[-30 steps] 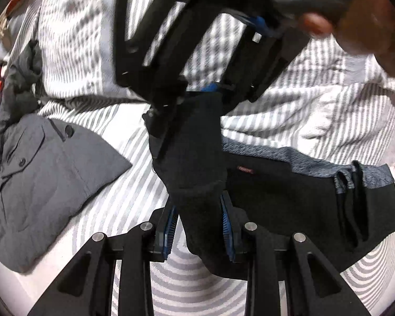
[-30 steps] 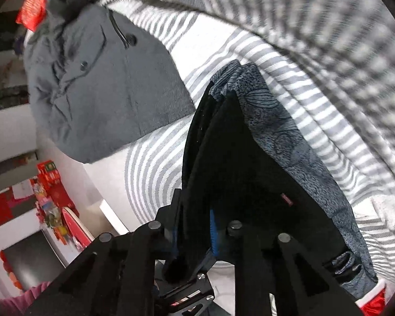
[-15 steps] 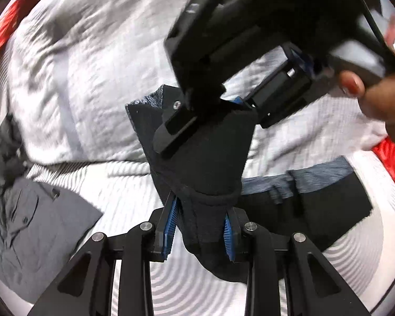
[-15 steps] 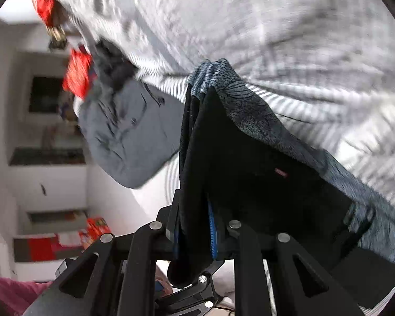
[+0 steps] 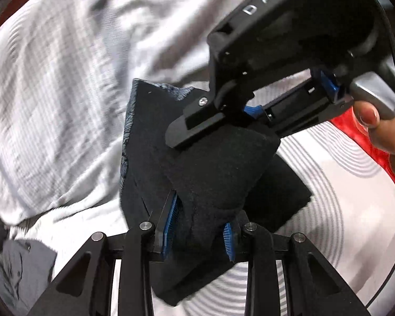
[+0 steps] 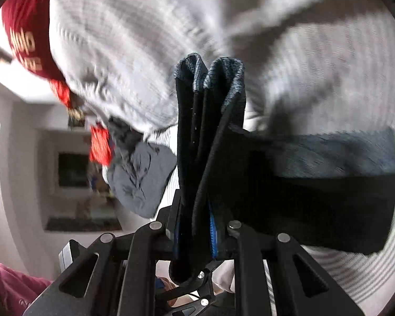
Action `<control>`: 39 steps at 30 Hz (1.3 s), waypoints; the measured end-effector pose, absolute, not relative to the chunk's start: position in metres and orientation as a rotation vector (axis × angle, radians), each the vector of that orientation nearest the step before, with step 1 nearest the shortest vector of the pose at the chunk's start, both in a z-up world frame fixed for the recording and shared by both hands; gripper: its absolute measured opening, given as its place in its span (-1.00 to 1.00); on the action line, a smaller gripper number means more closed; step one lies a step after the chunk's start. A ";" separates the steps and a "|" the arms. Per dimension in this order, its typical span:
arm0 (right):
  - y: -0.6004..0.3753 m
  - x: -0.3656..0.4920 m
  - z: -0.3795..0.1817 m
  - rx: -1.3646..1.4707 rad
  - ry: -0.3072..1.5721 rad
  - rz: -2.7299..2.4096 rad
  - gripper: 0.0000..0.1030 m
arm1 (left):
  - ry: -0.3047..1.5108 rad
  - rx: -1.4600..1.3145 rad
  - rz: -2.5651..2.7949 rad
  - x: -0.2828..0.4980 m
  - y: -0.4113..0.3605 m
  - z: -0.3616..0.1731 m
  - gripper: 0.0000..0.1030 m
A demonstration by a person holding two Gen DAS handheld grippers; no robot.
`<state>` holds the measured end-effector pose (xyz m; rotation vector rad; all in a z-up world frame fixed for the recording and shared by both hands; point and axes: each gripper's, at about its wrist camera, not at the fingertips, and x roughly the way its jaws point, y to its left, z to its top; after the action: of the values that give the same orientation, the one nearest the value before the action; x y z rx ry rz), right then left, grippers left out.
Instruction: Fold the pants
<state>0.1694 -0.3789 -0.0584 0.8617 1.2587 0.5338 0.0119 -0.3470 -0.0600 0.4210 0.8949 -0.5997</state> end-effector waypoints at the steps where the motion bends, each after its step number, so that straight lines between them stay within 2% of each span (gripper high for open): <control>1: -0.389 0.163 -0.062 0.887 1.249 0.520 -0.64 | 0.899 0.436 -0.619 0.007 -0.360 -0.063 -0.38; 11: -0.471 0.124 -0.121 1.017 1.212 0.394 -0.68 | 1.005 0.546 -0.681 -0.014 -0.443 -0.115 -0.38; 20: -0.479 0.105 -0.181 1.108 1.267 0.336 -0.73 | 1.080 0.614 -0.675 -0.025 -0.451 -0.152 -0.38; 26: -0.479 0.103 -0.177 1.064 1.293 0.316 -0.70 | 1.115 0.609 -0.667 -0.020 -0.451 -0.148 -0.36; 30: -0.474 0.107 -0.168 0.994 1.316 0.275 -0.63 | 1.158 0.550 -0.663 -0.014 -0.439 -0.140 0.25; 31: -0.473 0.108 -0.166 0.978 1.324 0.262 -0.59 | 1.165 0.532 -0.664 -0.012 -0.435 -0.137 0.31; 33: -0.468 0.108 -0.157 0.908 1.345 0.219 -0.47 | 1.173 0.506 -0.653 -0.011 -0.424 -0.129 0.58; 35: -0.465 0.105 -0.150 0.814 1.374 0.162 -0.09 | 1.160 0.472 -0.623 -0.008 -0.407 -0.117 0.58; 37: -0.460 0.102 -0.140 0.697 1.394 0.097 0.00 | 1.158 0.433 -0.594 0.001 -0.389 -0.108 0.58; 39: -0.454 0.100 -0.128 0.599 1.384 0.052 0.00 | 1.151 0.394 -0.541 0.012 -0.371 -0.102 0.58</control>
<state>0.0999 -0.4539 -0.1282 0.5985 1.3845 0.0520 0.0121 -0.3706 -0.1015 0.3945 1.1514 -0.5407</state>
